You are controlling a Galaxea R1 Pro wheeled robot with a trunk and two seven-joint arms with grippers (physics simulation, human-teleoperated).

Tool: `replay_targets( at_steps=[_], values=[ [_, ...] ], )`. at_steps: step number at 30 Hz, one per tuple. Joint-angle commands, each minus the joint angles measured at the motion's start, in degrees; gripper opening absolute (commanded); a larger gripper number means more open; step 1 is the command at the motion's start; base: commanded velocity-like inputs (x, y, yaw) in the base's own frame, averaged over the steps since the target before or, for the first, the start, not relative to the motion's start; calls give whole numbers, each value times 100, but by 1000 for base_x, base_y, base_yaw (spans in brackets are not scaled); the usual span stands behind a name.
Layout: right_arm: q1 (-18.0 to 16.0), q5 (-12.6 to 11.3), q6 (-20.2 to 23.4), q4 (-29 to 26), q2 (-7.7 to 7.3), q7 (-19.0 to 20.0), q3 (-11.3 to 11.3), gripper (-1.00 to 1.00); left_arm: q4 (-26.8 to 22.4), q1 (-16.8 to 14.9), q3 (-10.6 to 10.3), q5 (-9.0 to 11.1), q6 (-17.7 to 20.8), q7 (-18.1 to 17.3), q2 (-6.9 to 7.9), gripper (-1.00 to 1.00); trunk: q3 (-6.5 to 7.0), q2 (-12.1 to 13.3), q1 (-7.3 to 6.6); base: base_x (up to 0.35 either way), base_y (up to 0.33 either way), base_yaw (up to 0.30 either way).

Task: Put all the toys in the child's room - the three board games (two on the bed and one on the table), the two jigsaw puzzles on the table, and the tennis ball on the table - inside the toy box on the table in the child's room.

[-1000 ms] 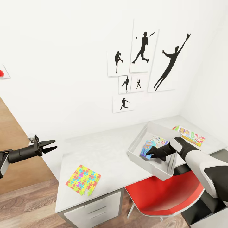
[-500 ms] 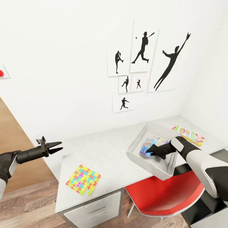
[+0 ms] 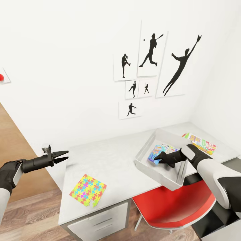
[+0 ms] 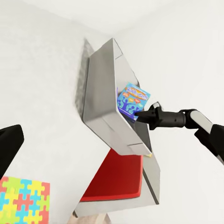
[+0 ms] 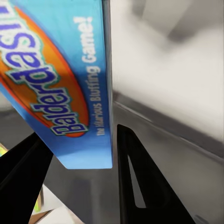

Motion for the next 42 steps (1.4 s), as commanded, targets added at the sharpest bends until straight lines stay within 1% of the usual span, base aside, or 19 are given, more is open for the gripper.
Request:
replay_targets(
  at_steps=[1,16,42],
  values=[
    [-5,15,8,-2,-5,47,44,-100,0,-5,2,-1,60,-19,0,100,-12,-12,3,0,0,0],
    [-6,11,15,-2,-17,32,42,-100,0,0,3,-11,51,-19,1,100,-12,-12,3,0,0,0],
    [-5,40,275,68,29,15,51,-100,0,4,2,-14,46,-19,0,100,-12,-12,3,0,0,0]
  ],
)
